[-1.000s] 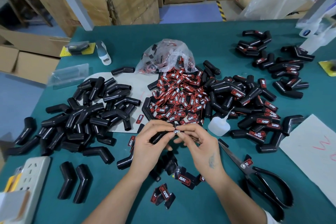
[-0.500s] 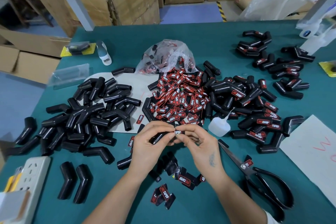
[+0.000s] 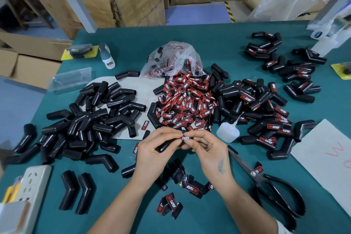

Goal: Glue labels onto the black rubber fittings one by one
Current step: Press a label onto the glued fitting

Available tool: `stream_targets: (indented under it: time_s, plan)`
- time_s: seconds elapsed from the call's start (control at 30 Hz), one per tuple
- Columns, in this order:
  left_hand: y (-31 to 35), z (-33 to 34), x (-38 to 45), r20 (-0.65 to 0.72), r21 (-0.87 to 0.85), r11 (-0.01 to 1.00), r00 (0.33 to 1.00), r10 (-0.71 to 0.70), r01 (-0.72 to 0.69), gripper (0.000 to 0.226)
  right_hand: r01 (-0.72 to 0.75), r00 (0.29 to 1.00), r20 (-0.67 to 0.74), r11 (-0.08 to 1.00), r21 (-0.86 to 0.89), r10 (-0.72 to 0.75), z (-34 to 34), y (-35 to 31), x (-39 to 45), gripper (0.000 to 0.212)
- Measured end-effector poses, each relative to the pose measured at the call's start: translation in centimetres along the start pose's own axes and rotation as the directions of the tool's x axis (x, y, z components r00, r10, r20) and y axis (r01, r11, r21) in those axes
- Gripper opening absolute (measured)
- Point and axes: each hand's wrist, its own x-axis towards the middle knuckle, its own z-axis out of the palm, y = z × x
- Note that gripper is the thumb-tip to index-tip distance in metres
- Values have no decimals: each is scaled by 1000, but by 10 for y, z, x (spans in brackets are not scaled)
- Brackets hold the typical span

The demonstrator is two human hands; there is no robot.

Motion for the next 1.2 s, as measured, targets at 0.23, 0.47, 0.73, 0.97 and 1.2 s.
stream_targets:
  time_s: [0.23,0.47,0.73,0.97,1.2]
  plan:
    - [-1,1,-2,-9,29,999,1000,19,-18,16,0,1000,-12,1000,7,0,2,-3,-2,11]
    - [2,0,-1,-8,24,1000,1000,2,-2,16,3,1000,-20,1000,-9,-3,2,0,-2,11]
    - [-1,0,-2,11,18,999,999,-39,38,18,20,1000,-18,999,-36,-20,1,5,-1,12]
    - [-1,-1,-1,48,-20,998,997,-64,65,25,32,999,10,997,-69,-32,0,5,-1,17]
    - [3,1,1,48,7,998,997,-67,67,21,47,999,24,998,-51,-46,1,2,-1,18]
